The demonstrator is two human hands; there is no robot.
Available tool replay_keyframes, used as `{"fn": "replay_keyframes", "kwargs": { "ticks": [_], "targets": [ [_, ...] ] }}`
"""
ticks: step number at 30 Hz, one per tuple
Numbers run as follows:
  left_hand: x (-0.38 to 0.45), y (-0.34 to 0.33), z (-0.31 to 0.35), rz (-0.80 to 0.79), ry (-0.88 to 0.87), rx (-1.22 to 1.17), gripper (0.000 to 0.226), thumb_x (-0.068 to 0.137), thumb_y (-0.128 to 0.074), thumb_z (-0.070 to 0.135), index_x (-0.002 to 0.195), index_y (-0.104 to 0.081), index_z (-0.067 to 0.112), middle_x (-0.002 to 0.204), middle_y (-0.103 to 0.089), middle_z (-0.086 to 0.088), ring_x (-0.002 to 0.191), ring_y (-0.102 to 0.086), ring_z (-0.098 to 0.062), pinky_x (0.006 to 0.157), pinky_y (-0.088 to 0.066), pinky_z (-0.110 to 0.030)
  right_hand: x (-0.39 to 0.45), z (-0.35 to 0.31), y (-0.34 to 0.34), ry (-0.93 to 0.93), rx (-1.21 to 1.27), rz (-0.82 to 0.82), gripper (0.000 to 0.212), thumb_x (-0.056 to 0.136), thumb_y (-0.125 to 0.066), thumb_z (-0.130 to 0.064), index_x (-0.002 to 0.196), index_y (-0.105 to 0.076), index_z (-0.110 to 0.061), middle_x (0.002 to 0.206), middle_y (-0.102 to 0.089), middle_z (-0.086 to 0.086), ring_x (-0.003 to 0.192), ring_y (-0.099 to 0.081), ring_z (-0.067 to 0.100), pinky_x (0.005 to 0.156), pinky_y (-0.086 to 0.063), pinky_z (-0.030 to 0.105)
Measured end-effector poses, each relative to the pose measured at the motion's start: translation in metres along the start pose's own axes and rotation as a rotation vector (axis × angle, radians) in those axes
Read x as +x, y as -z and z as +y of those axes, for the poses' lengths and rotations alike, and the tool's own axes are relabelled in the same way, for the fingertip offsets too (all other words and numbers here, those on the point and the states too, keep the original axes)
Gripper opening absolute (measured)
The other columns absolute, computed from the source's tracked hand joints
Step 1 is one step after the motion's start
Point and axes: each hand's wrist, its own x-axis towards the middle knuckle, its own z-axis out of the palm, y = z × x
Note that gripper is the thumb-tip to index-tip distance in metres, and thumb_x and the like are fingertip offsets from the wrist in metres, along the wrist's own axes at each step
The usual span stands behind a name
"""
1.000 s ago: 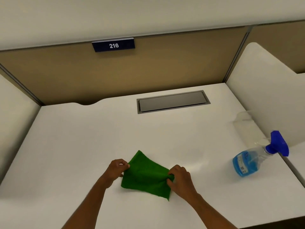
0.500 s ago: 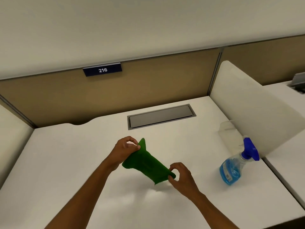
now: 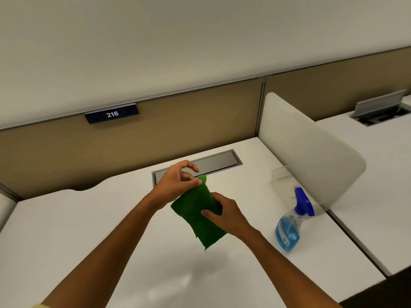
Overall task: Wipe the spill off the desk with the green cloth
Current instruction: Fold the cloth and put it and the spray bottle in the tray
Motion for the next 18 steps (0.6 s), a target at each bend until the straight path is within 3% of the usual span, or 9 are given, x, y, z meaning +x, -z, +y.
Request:
{"fn": "replay_keyframes", "kwargs": {
  "ticks": [3,7,11,15,18],
  "targets": [
    [0.011,-0.005,0.005,0.034,-0.022,-0.048,0.029,0.088,-0.073,0.017,0.112,-0.058,0.015,0.083,-0.076,-0.011,0.083,-0.074,-0.029,0.077,-0.062,-0.040,0.004,-0.004,0.021,0.021,-0.033,-0.007,0.022,0.089,-0.065,-0.040,0.107,-0.054,-0.033,0.098,-0.061,-0.014,0.089,-0.060,0.006,0.073,-0.046,0.013],
    [0.025,-0.006,0.003,0.061,-0.035,-0.077,0.039,0.085,-0.077,0.022,0.118,-0.057,0.017,0.085,-0.076,-0.007,0.087,-0.073,-0.024,0.075,-0.058,-0.037,0.005,-0.010,0.051,0.044,-0.004,-0.092,0.022,0.088,-0.066,-0.035,0.109,-0.060,-0.030,0.100,-0.066,-0.009,0.092,-0.064,0.009,0.078,-0.055,0.023],
    [0.033,-0.008,-0.001,-0.136,-0.010,0.102,0.053,0.080,-0.080,0.037,0.127,-0.059,0.027,0.098,-0.067,-0.006,0.093,-0.067,-0.020,0.073,-0.058,-0.025,0.004,-0.014,0.074,0.011,-0.014,-0.195,0.021,0.089,-0.066,-0.033,0.110,-0.061,-0.032,0.108,-0.066,-0.004,0.099,-0.064,0.015,0.085,-0.057,0.029],
    [0.039,-0.011,0.002,-0.272,-0.034,0.195,0.028,0.079,-0.081,0.034,0.096,-0.071,0.013,0.091,-0.070,0.001,0.090,-0.067,-0.016,0.072,-0.058,-0.023,0.002,-0.020,0.090,-0.031,-0.041,-0.271,0.019,0.089,-0.066,-0.035,0.106,-0.060,-0.040,0.106,-0.064,-0.009,0.099,-0.063,0.014,0.082,-0.054,0.024],
    [0.047,-0.012,0.007,-0.271,-0.048,0.260,0.036,0.081,-0.079,0.032,0.093,-0.067,0.000,0.095,-0.065,-0.005,0.093,-0.062,-0.014,0.071,-0.053,-0.018,0.003,-0.022,0.099,-0.073,-0.016,-0.303,0.027,0.087,-0.066,-0.038,0.113,-0.061,-0.033,0.109,-0.065,-0.006,0.101,-0.064,0.017,0.084,-0.055,0.027]
  ]
}}
